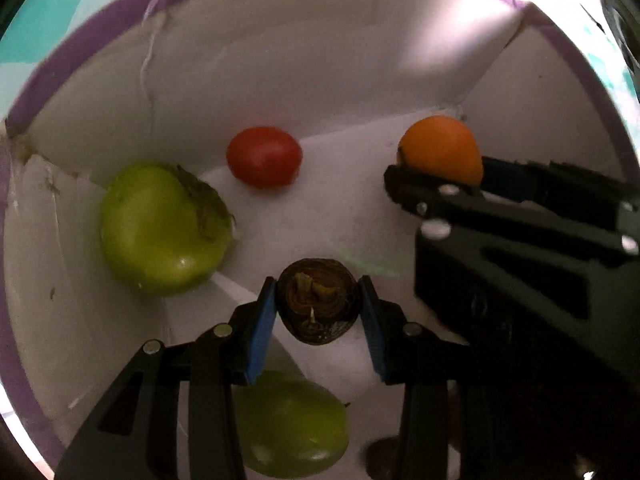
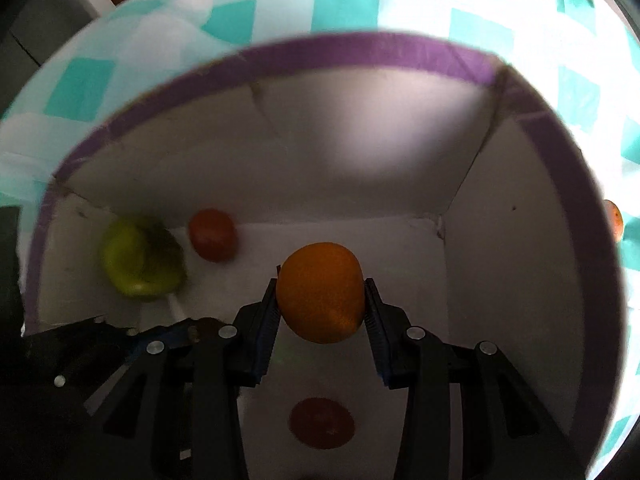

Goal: Organize fruits
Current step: 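Carry the orange and lychee into the white box and open both tools, then move the right tool to the remaining orange on the cloth and grasp it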

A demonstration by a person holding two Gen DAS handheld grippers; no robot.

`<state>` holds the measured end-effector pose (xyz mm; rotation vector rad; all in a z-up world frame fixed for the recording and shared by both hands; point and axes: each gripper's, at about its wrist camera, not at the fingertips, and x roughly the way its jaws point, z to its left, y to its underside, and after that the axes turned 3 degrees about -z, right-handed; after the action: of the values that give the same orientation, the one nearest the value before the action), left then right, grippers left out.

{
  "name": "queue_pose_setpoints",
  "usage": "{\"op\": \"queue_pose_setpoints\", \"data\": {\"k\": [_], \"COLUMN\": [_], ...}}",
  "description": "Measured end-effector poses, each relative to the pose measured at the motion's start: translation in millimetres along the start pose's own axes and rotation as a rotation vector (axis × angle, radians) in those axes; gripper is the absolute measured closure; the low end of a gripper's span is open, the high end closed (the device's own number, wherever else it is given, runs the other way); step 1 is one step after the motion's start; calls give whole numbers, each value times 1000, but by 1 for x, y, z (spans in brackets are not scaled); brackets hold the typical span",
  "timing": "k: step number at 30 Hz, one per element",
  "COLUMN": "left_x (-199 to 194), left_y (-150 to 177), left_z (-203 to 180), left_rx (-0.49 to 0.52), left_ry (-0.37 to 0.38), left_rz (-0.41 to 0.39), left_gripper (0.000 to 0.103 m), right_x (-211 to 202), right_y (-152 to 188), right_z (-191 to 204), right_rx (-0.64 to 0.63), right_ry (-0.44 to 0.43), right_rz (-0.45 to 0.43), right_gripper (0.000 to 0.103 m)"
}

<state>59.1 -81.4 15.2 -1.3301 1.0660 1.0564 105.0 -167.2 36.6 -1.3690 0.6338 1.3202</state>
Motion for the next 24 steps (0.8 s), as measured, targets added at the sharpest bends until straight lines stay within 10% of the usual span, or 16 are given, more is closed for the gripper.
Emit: {"op": "queue_pose_setpoints", "data": {"k": [7, 16, 20, 24], "left_x": [-6, -52, -79, -140], "left_y": [9, 40, 54, 80], "left_z": [0, 21, 22, 25], "left_rx": [-31, -41, -18, 27], "left_ry": [-16, 49, 77, 63], "left_rz": [-25, -106, -133, -348], "left_gripper": [31, 14, 14, 10], "right_x": [6, -23, -62, -152], "right_y": [-5, -5, -6, 2], "right_z": [2, 13, 24, 26], "right_rx": [-4, -6, -6, 20], "right_ry": [15, 16, 21, -33], "right_rz": [19, -15, -82, -295], "right_gripper": [60, 33, 27, 19]}}
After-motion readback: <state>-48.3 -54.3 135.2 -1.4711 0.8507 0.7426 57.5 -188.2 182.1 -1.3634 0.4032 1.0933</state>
